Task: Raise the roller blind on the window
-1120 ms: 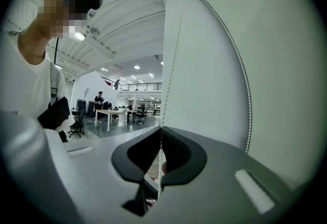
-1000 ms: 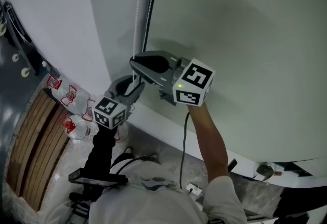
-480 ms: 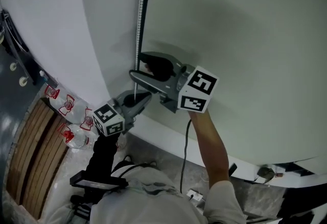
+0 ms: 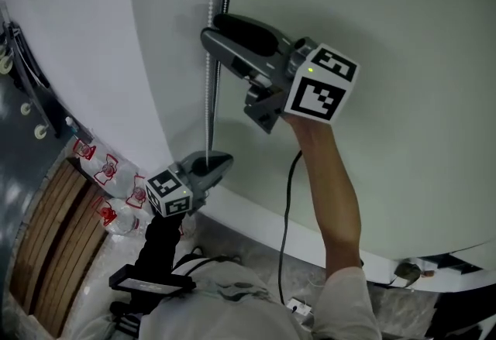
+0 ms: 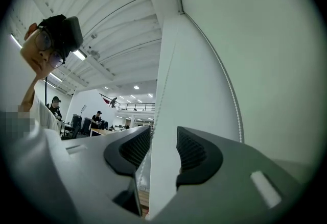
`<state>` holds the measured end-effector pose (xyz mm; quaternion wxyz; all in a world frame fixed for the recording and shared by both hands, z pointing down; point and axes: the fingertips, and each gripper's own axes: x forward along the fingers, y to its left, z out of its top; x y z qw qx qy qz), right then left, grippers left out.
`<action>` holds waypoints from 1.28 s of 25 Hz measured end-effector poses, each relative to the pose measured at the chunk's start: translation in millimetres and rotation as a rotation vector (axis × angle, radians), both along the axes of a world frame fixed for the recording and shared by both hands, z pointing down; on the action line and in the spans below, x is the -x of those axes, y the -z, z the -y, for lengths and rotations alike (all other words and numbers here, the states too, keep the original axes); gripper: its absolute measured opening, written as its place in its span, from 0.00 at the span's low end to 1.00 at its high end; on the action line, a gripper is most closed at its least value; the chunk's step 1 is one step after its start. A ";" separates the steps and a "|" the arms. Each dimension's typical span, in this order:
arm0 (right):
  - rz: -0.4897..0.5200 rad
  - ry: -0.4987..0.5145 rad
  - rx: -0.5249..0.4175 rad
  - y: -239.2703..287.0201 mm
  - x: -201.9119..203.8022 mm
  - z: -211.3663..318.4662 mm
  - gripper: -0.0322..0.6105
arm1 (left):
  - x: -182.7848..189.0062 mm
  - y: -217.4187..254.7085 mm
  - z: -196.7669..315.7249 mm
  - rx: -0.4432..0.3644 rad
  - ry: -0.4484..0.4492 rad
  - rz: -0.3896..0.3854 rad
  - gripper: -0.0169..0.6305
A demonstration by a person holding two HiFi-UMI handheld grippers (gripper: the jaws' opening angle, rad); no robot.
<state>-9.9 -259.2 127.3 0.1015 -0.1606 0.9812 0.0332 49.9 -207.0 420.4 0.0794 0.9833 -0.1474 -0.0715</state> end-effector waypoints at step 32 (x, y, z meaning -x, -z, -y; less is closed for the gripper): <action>-0.065 0.137 0.010 7.5 19.7 -28.7 0.06 | 8.8 -15.6 -3.5 -0.007 -0.005 0.029 0.02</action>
